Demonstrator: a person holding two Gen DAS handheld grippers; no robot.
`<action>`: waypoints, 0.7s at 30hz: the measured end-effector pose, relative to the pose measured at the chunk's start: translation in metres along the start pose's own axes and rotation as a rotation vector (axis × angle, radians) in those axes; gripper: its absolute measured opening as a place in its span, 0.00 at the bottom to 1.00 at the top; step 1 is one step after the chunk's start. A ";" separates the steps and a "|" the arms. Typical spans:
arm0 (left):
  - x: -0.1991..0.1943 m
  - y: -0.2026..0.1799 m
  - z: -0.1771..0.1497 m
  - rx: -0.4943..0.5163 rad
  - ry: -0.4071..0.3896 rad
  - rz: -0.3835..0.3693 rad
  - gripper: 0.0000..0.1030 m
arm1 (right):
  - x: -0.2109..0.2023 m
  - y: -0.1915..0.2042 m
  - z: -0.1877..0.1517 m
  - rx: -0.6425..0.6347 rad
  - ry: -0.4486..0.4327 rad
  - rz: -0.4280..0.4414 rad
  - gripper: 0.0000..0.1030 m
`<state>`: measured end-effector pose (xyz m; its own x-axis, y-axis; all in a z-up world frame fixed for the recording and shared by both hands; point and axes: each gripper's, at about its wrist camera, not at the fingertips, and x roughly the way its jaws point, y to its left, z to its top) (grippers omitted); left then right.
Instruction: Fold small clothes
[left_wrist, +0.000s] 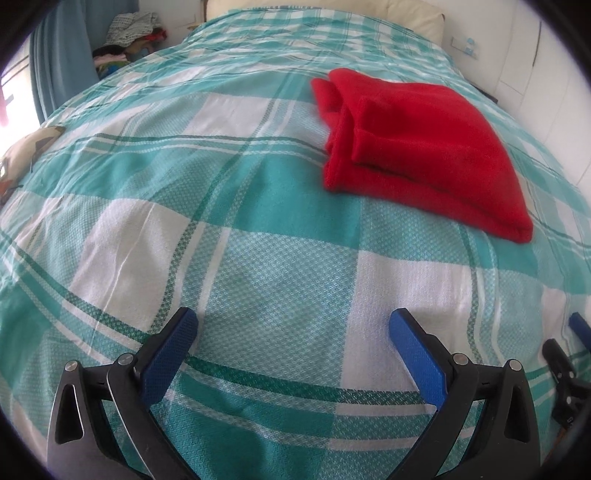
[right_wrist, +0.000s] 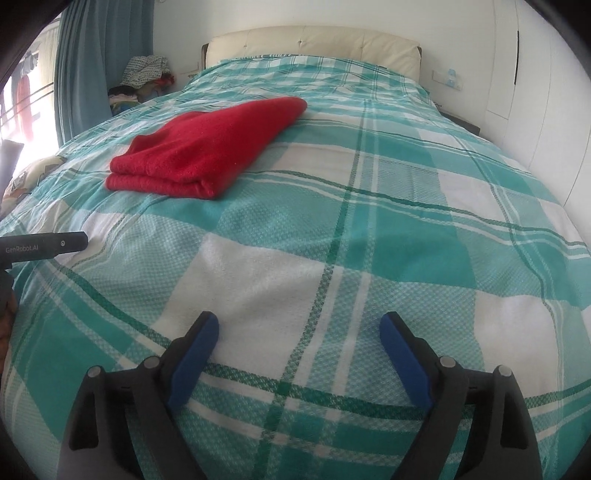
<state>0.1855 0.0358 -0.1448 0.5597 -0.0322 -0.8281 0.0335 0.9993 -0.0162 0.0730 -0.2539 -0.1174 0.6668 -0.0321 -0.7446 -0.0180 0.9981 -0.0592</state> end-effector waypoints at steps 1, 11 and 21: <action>0.000 -0.001 0.000 0.003 0.001 0.006 1.00 | 0.000 0.000 0.000 0.000 -0.001 0.000 0.87; 0.002 -0.004 0.000 0.016 0.000 0.030 1.00 | 0.000 0.001 -0.002 -0.003 -0.003 -0.009 0.89; 0.002 -0.003 0.000 0.012 0.007 0.023 1.00 | 0.000 0.001 -0.001 -0.003 -0.003 -0.008 0.89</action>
<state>0.1867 0.0323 -0.1469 0.5544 -0.0086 -0.8322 0.0300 0.9995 0.0097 0.0719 -0.2529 -0.1183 0.6691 -0.0403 -0.7421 -0.0150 0.9976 -0.0677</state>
